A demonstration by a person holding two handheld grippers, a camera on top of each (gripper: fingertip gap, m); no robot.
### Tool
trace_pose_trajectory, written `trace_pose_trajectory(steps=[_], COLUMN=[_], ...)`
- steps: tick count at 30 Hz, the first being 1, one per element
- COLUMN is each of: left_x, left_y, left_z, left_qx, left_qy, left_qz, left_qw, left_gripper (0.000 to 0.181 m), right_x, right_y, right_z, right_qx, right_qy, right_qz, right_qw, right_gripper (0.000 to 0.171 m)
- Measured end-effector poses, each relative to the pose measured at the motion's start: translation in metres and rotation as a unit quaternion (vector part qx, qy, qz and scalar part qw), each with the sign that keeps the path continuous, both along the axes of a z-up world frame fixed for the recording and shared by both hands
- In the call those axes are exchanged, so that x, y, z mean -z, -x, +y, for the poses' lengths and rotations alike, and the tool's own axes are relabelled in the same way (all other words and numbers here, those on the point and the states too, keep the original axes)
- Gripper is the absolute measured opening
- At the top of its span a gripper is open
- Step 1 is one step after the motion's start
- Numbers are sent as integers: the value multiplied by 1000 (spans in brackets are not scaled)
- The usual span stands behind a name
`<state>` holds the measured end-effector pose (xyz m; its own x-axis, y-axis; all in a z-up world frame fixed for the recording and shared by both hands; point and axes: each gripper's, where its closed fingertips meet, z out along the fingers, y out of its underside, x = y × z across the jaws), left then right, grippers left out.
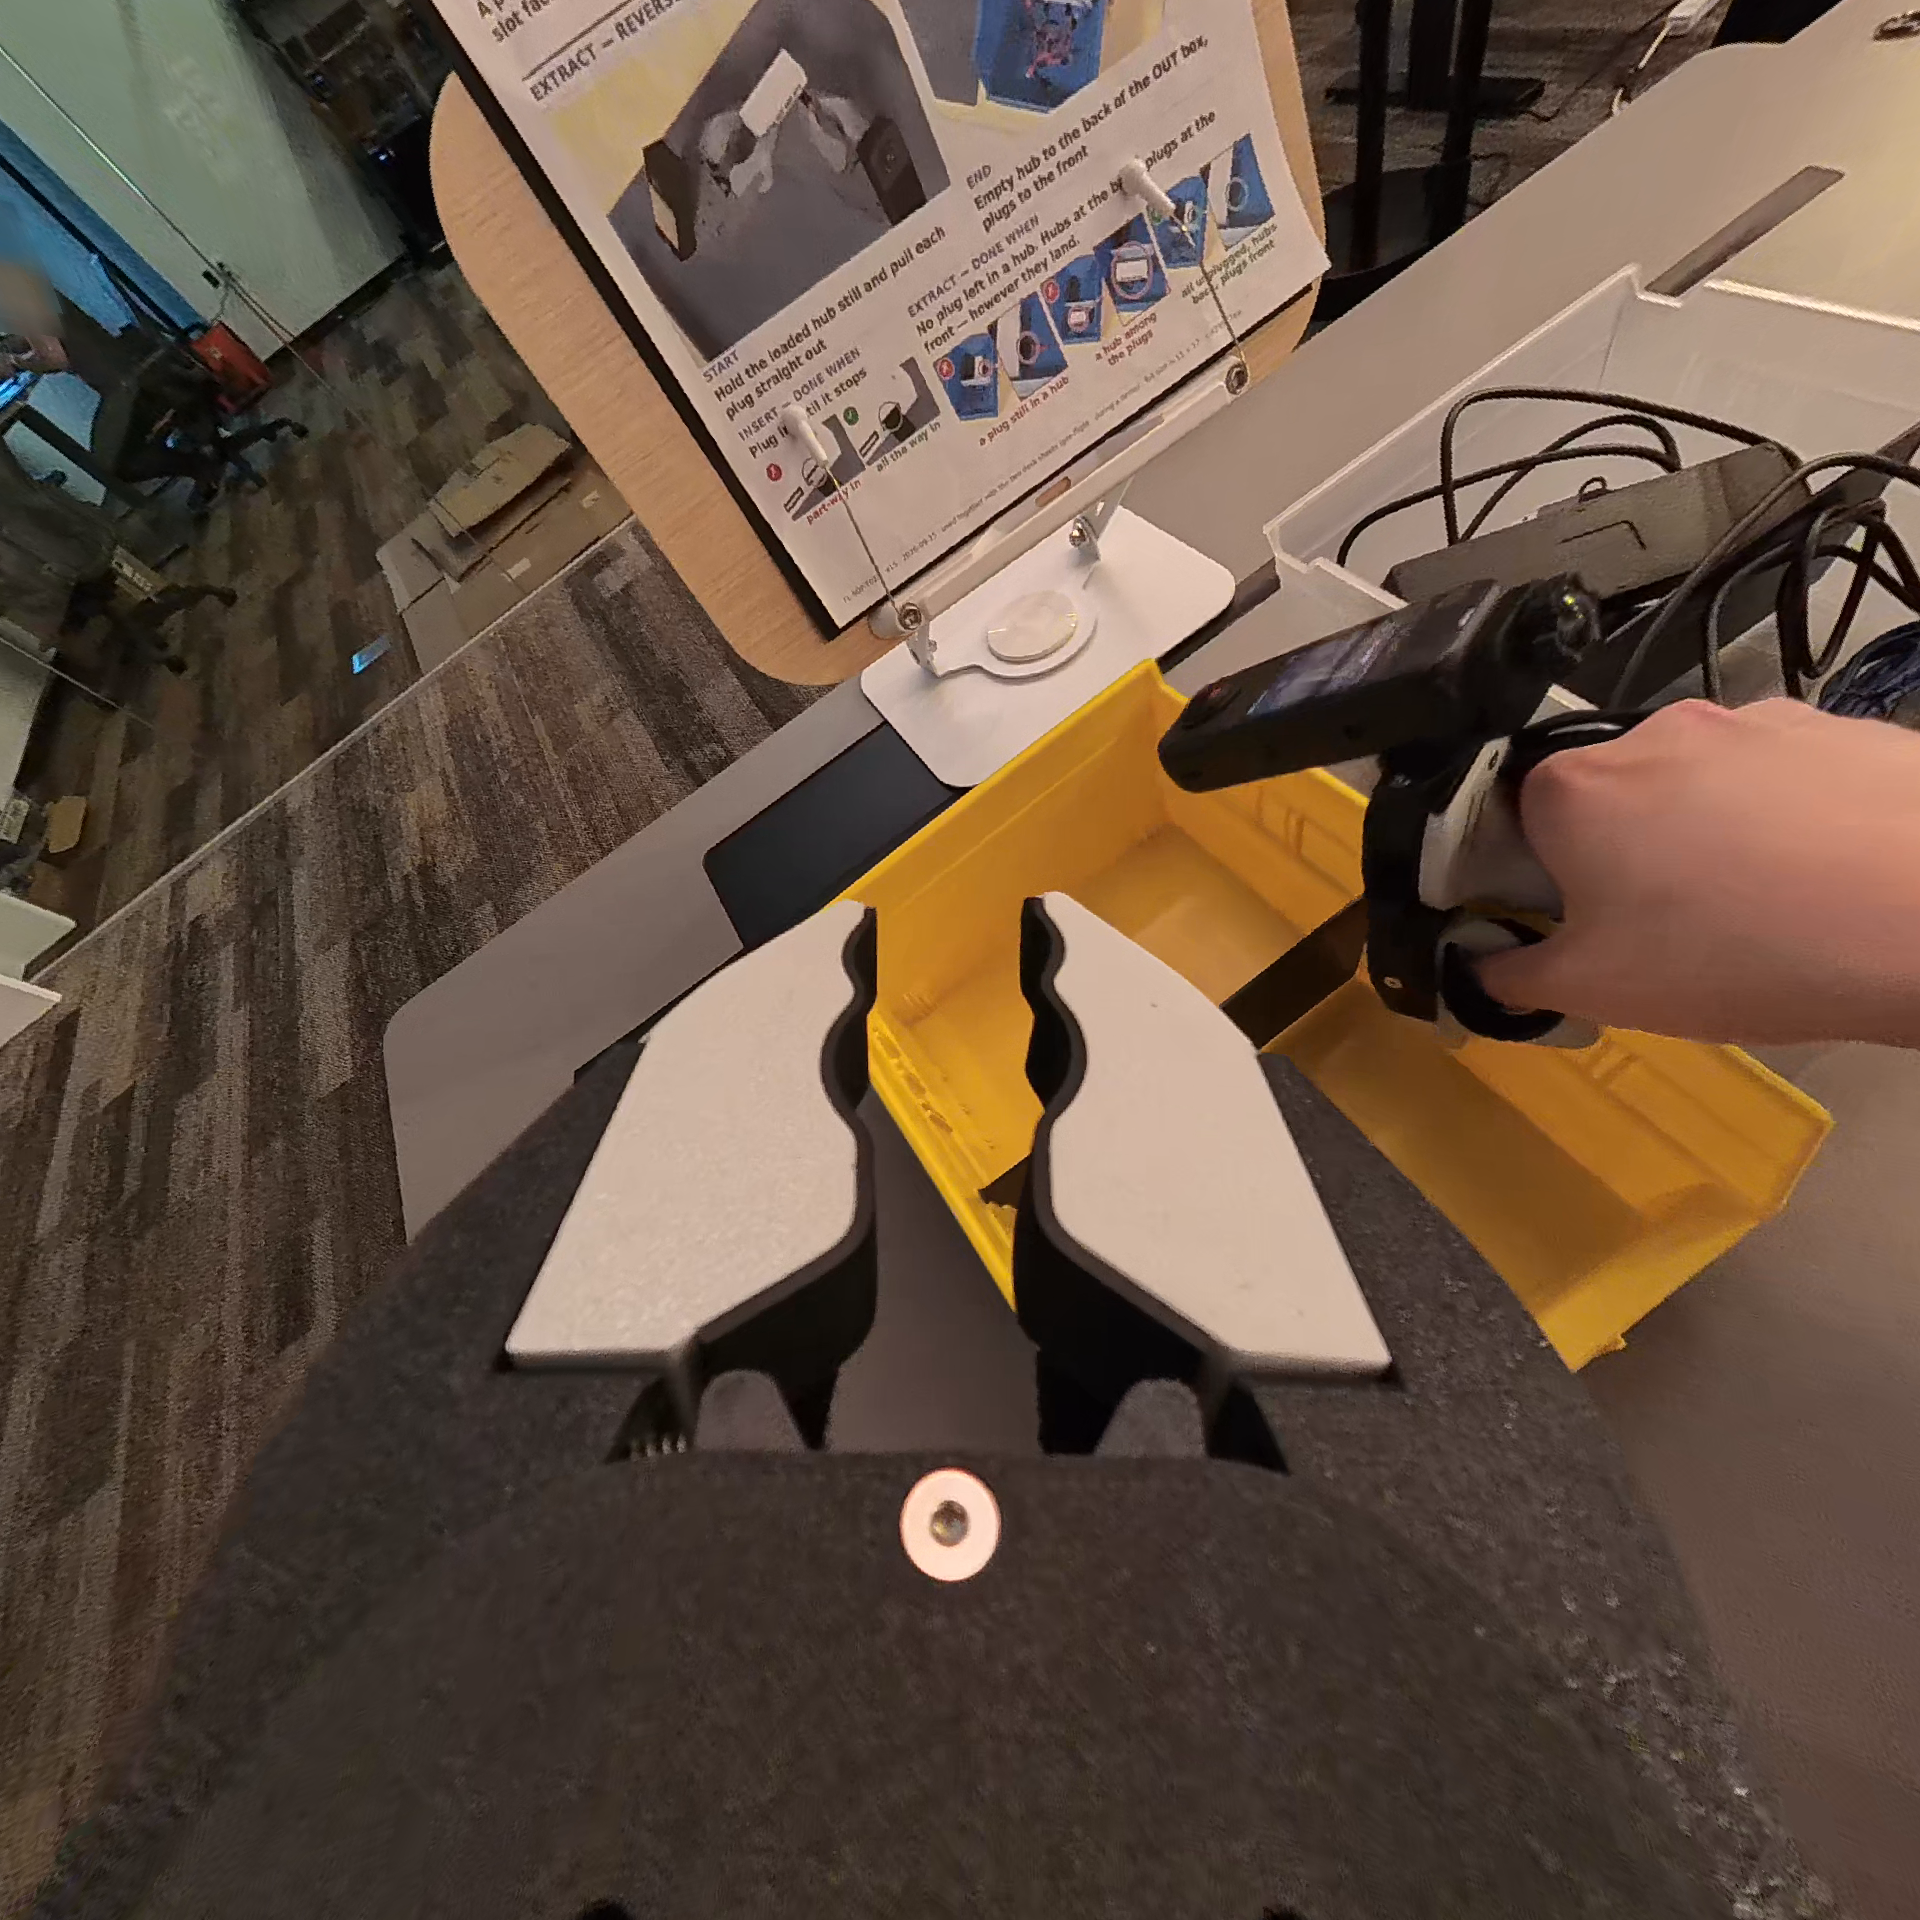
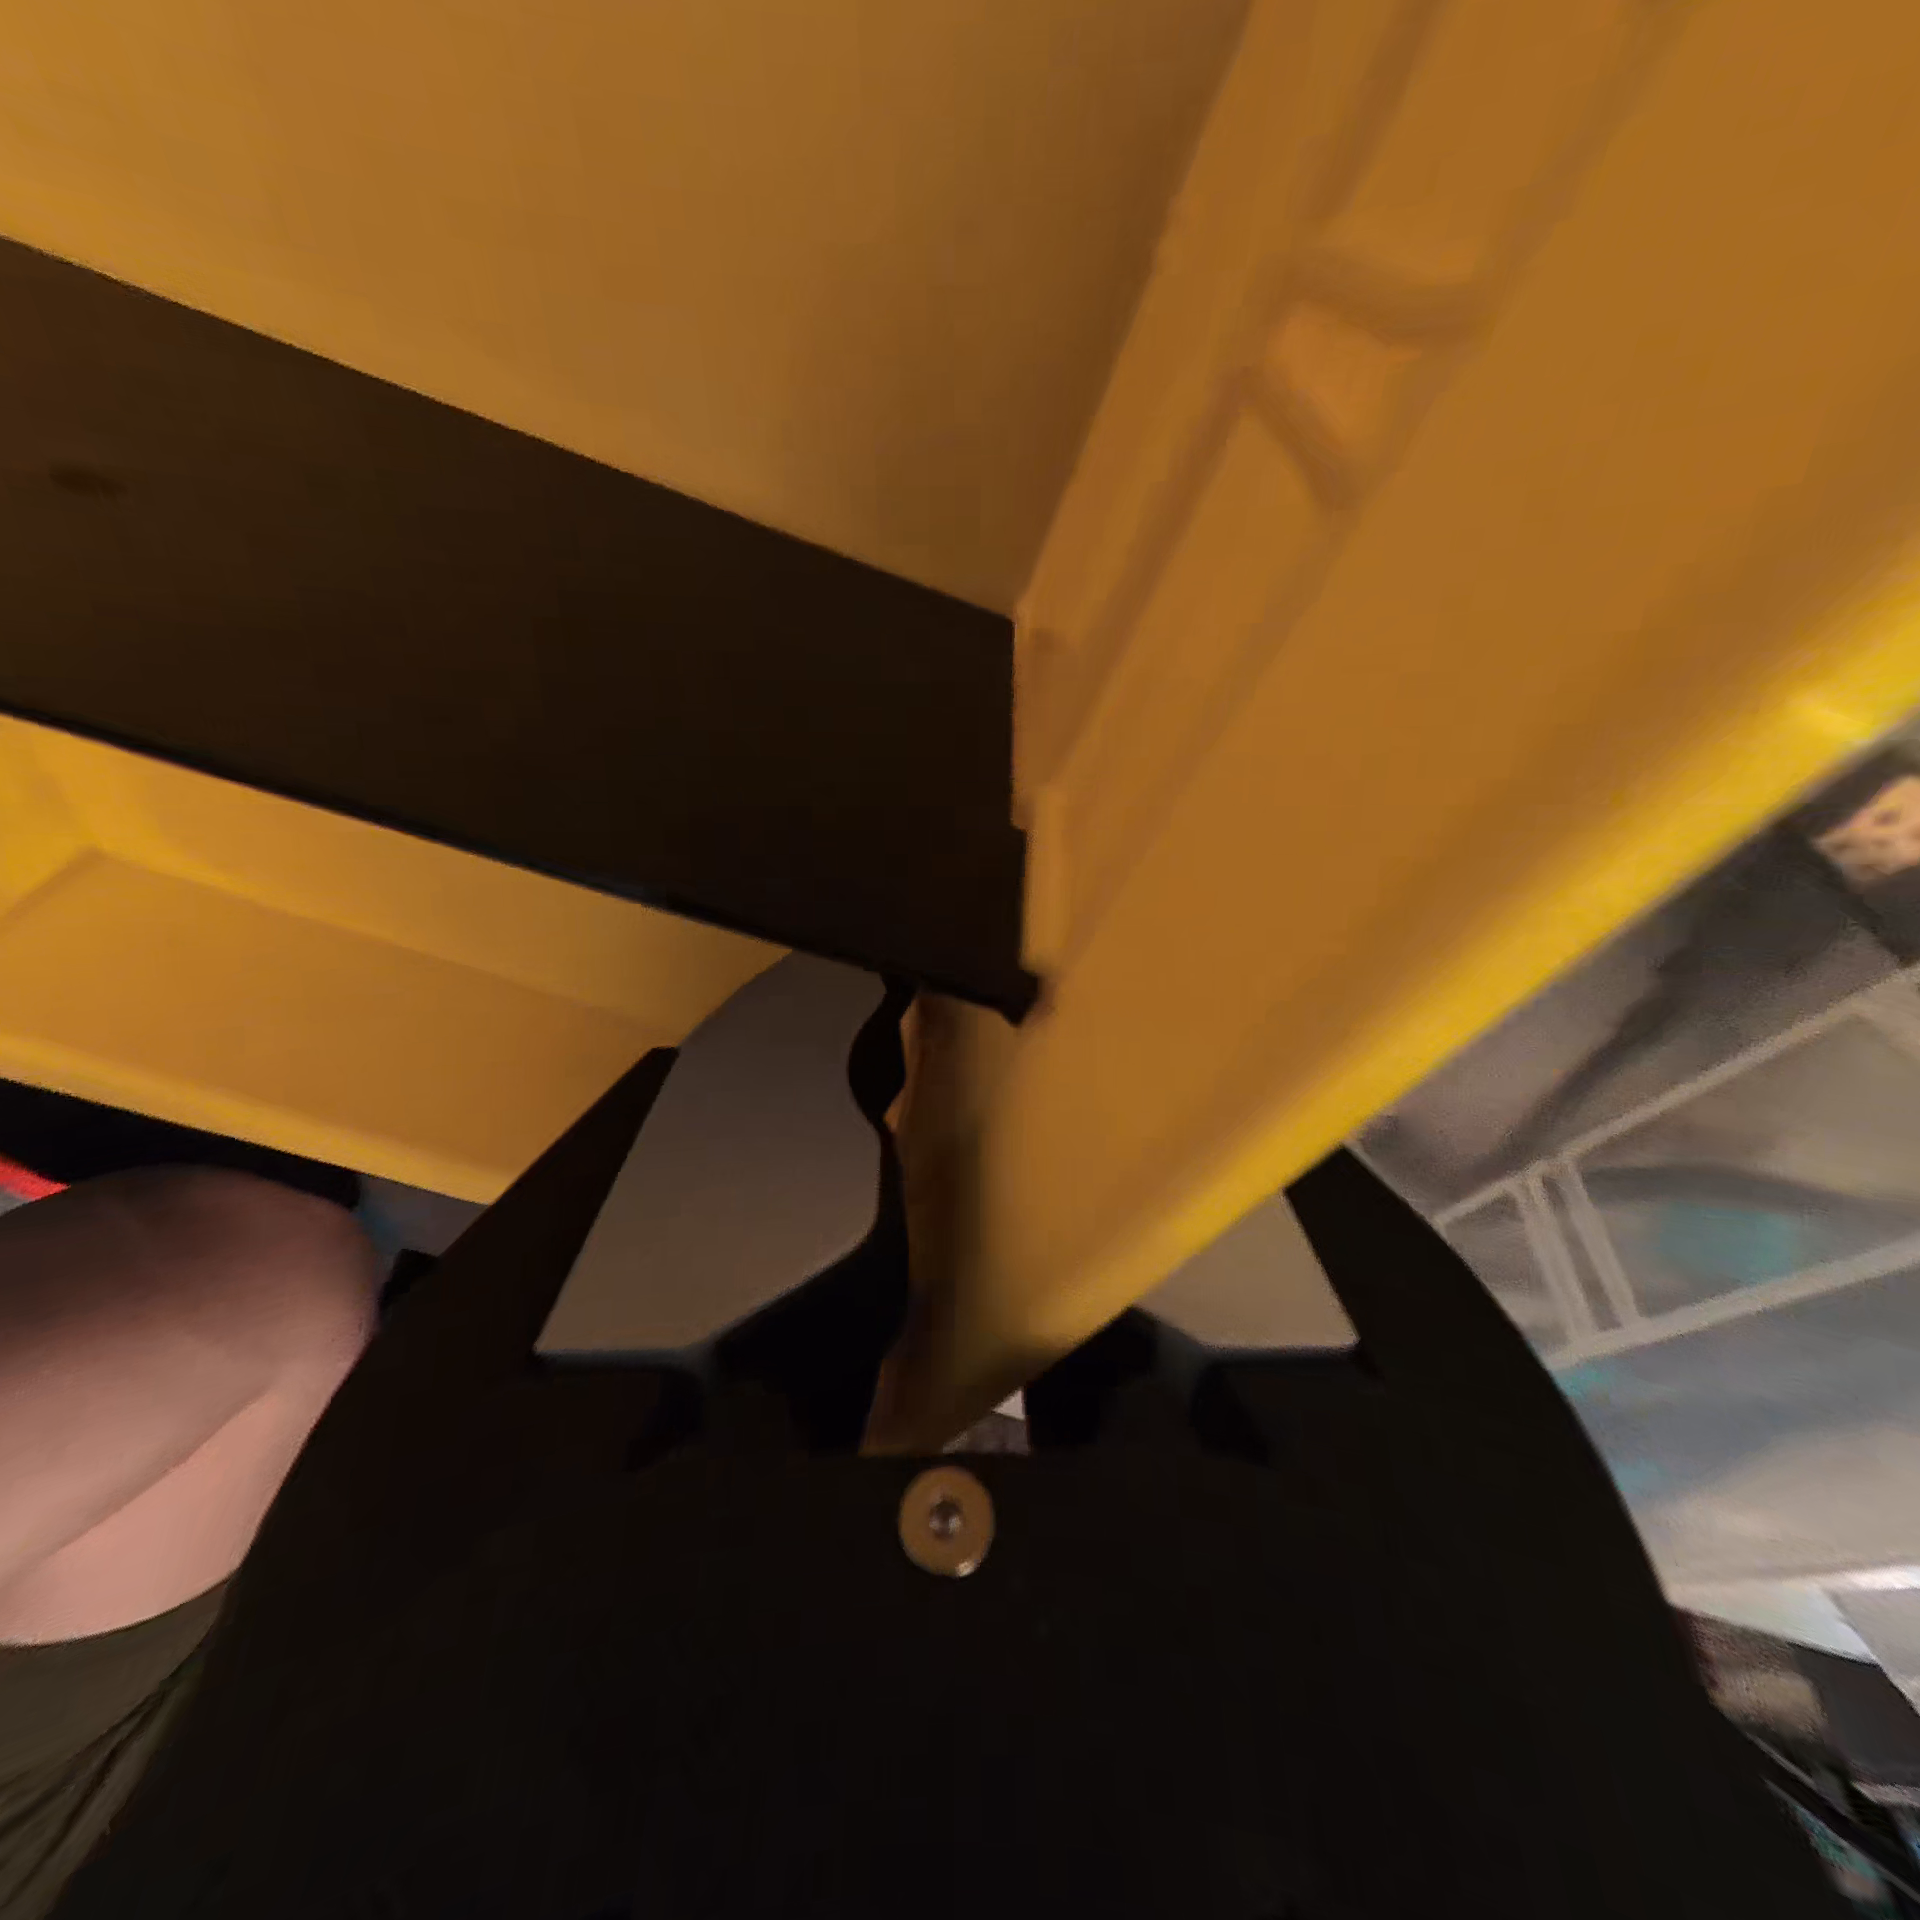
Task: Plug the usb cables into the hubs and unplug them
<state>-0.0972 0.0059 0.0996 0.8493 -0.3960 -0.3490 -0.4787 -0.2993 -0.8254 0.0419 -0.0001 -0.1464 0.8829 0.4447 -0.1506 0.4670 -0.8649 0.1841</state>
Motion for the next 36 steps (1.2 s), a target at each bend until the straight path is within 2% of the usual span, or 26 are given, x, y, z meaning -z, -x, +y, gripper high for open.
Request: trace_pose_trajectory(steps=[2,16,20,24,27,30,33,36], left_x=[-1,3,-26,-65,-85,-90,-88,-84], left_y=[0,-8,-20,-24,-27,-41,-63,-79], left_z=[0,-1,-16,-49,-81,-103,-112,-112], left_qx=[1,-5,3,25,59,115,172,195], left_qy=[-2,10,-34,-108,-151,-144,-135,-121], left_qz=[-1,9,-58,-116,-173,-200,-193,-179], left_qw=[1000,1000,998,987,972,962,957,957], left_gripper=[26,27,27,25,20,25,29,33], right_x=[0,-9,-37,-91,-141,-189,-222,-236], right_y=[5,-6,-8,-26,-56,-108,-183,-275], right_z=[-1,5,13,28,42,52,56,58], right_qx=[14,-46,-63,-76,-64,-32,26,100], right_qy=[13,34,26,6,-19,-42,-52,-76], right_qz=[28,44,45,41,53,74,103,114], right_qw=[999,997,997,996,996,996,993,986], right_gripper=[5,4,5,5,5,4,4,4])
